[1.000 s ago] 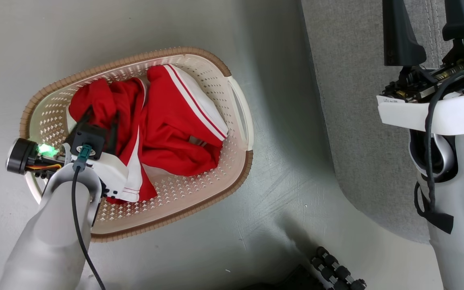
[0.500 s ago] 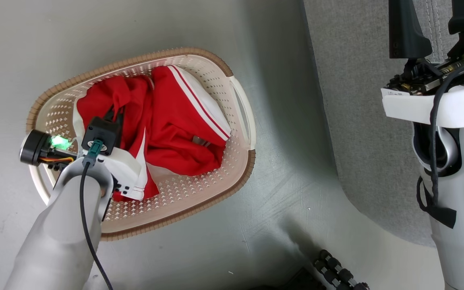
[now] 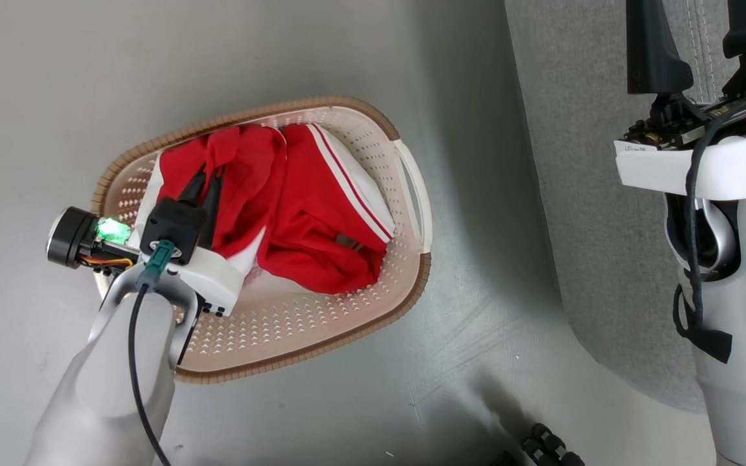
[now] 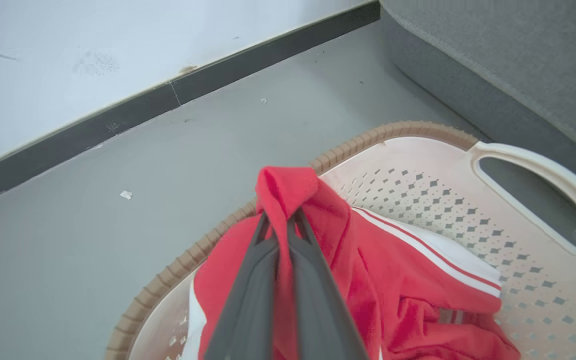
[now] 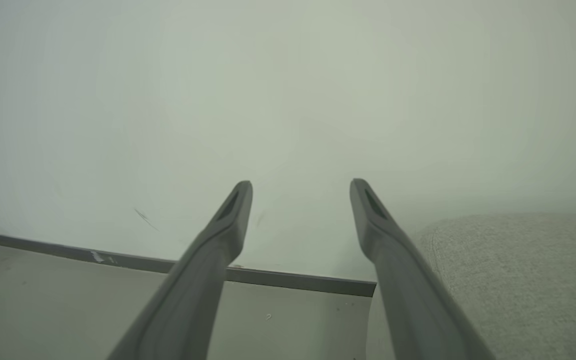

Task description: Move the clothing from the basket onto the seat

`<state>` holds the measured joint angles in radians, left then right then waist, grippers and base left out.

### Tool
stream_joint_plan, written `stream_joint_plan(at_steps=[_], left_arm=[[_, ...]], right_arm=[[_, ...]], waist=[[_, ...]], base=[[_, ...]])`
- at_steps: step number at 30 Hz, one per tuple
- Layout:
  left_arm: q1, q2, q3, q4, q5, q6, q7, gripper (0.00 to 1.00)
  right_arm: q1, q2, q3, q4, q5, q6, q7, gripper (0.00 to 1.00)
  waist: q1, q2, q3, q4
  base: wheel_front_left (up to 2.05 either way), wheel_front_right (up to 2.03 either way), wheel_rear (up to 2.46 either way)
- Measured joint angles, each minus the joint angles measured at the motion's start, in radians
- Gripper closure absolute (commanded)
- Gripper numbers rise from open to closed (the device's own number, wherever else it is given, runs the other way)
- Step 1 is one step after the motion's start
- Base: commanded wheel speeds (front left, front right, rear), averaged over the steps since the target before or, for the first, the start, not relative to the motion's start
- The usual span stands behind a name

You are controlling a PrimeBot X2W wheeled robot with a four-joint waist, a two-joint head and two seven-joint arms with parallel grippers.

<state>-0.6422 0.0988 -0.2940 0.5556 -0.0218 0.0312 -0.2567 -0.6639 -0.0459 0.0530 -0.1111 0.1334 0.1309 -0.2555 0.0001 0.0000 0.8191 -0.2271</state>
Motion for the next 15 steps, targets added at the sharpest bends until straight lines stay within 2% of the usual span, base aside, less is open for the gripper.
stream_joint_plan(at_steps=[15], left_arm=[[0.082,0.007,0.079,-0.255,-0.064,0.002,0.000,1.00]], right_arm=[[0.053,-0.004,0.054,0.085,-0.031,0.000,0.000,0.00]], waist=[[0.0000,0.0000,-0.116,0.059]], base=[[0.00,0.00,0.00]])
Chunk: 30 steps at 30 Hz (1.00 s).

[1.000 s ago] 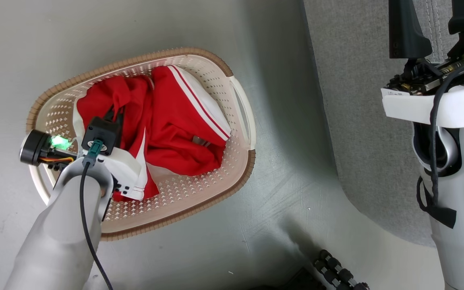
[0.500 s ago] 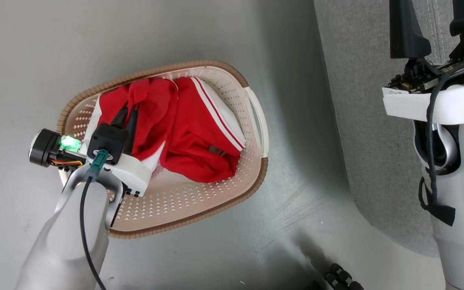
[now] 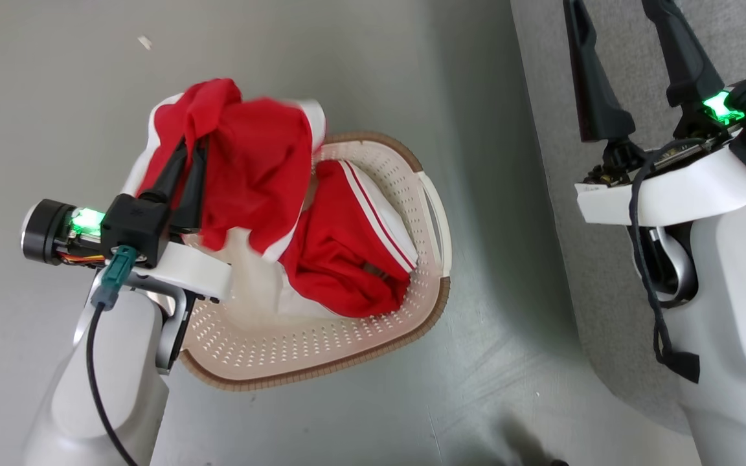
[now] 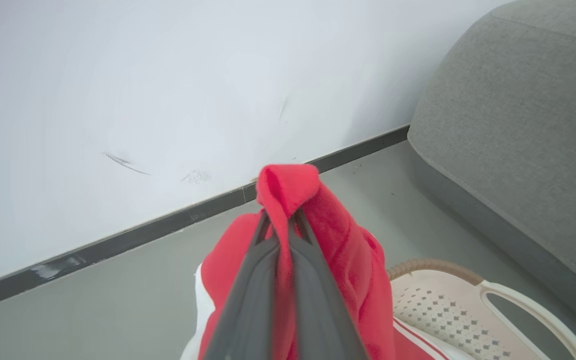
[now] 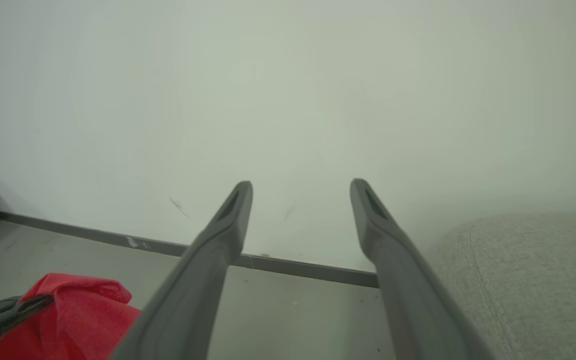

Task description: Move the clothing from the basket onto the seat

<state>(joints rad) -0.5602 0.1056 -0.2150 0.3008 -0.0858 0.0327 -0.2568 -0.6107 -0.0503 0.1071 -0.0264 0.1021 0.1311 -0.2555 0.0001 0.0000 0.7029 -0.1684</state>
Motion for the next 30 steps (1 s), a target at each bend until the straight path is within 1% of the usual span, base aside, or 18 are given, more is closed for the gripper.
stream_joint_plan(at_steps=[12,16,17,19,25,30], left_arm=[[0.039,0.031,0.027,-0.119,-0.004,-0.002,0.000,1.00],[0.061,0.043,0.032,-0.140,-0.012,-0.011,0.000,1.00],[0.061,0.058,0.036,-0.151,-0.012,-0.019,0.000,1.00],[0.061,0.066,0.040,-0.160,-0.012,-0.025,0.000,1.00],[0.084,0.092,0.038,-0.175,-0.013,-0.050,0.000,1.00],[0.104,0.092,0.032,-0.179,-0.034,-0.063,0.000,1.00]], right_arm=[[0.056,0.000,-0.011,0.033,-0.030,0.000,0.000,0.00],[0.097,-0.001,-0.015,0.043,-0.035,0.000,0.000,0.00],[0.108,-0.001,-0.015,0.047,-0.040,0.000,0.000,0.00],[0.122,-0.001,-0.012,0.053,-0.042,0.000,0.000,0.00],[0.175,-0.014,0.019,0.072,-0.042,0.000,0.000,0.00],[0.219,-0.019,0.044,0.088,-0.040,0.000,0.000,0.00]], waist=[[0.0000,0.0000,-0.109,0.033],[0.0000,0.0000,-0.153,0.042],[0.0000,0.0000,-0.177,0.047],[0.0000,0.0000,-0.200,0.051],[0.0000,0.0000,-0.272,0.064],[0.0000,0.0000,-0.333,0.075]], base=[[0.00,0.00,0.00],[0.00,0.00,0.00],[0.00,0.00,0.00],[0.00,0.00,0.00],[0.00,0.00,0.00],[0.00,0.00,0.00]])
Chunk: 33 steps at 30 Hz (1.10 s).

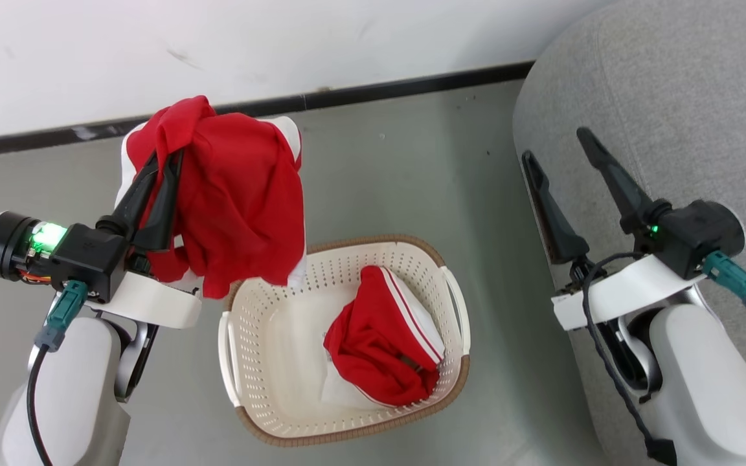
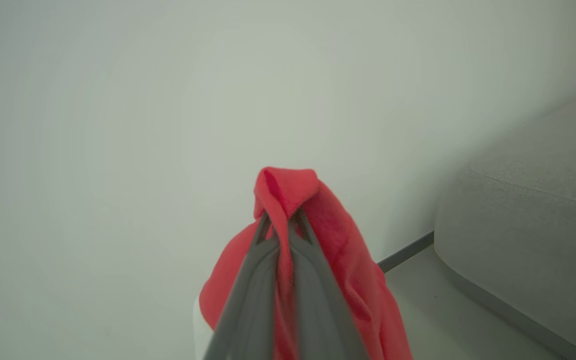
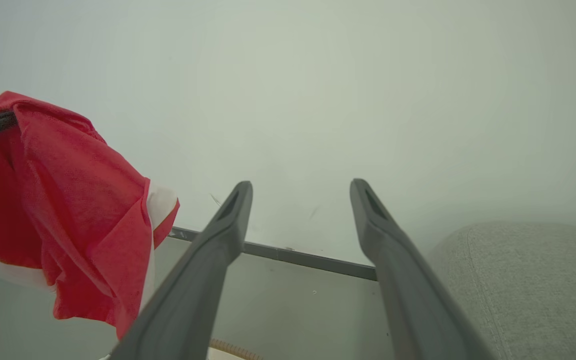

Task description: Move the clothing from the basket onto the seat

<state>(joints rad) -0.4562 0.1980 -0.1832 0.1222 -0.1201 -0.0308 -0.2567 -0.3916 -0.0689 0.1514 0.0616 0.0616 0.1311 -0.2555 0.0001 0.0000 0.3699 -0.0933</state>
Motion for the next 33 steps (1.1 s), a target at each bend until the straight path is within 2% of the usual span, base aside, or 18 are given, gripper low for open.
stream_joint_plan(at_steps=[18,25,29,33], left_arm=[[0.087,0.010,-0.046,-0.049,-0.012,-0.035,0.064,1.00],[0.100,0.027,-0.097,-0.088,-0.010,-0.059,0.099,1.00],[0.099,0.026,-0.133,-0.118,-0.010,-0.069,0.120,1.00],[0.099,0.019,-0.167,-0.153,-0.012,-0.078,0.133,1.00]], right_arm=[[0.132,-0.035,0.102,0.036,0.057,0.000,0.000,0.00],[0.169,-0.072,0.244,0.055,0.162,0.000,0.000,0.00],[0.169,-0.125,0.350,0.070,0.227,0.000,0.000,0.00],[0.168,-0.181,0.412,0.072,0.286,0.000,0.000,0.00]], waist=[[-0.0001,0.0000,-0.209,0.035],[0.0000,0.0000,-0.275,0.048],[-0.0001,0.0000,-0.308,0.056],[-0.0001,0.0000,-0.336,0.062]], base=[[0.00,0.00,0.00],[0.00,0.00,0.00],[0.00,0.00,0.00],[0.00,0.00,0.00]])
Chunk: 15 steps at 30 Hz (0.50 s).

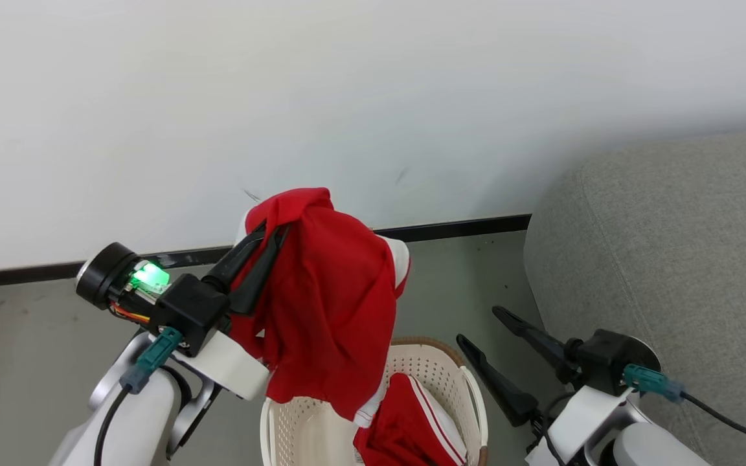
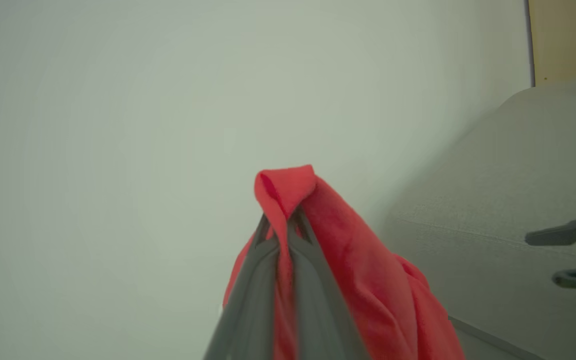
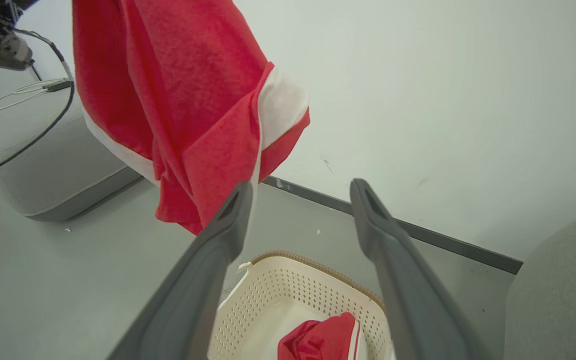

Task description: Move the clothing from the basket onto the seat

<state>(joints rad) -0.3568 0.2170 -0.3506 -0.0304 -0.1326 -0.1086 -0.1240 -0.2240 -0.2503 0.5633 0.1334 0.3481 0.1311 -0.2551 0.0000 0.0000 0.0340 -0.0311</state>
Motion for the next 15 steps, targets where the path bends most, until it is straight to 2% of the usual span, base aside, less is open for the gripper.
stream_joint_plan(at_steps=[6,15], left_arm=[[0.000,-0.016,-0.051,-0.051,-0.010,-0.001,0.028,1.00],[-0.001,-0.029,-0.128,-0.127,-0.020,-0.010,0.065,1.00]], right_arm=[[-0.007,-0.063,0.062,-0.002,0.091,0.000,0.000,0.00],[-0.059,-0.101,0.237,-0.014,0.271,0.000,0.000,0.00]], waist=[[0.0000,0.0000,-0.034,0.008],[0.0000,0.0000,-0.067,0.025]], base=[[0.00,0.00,0.00],[0.00,0.00,0.00]])
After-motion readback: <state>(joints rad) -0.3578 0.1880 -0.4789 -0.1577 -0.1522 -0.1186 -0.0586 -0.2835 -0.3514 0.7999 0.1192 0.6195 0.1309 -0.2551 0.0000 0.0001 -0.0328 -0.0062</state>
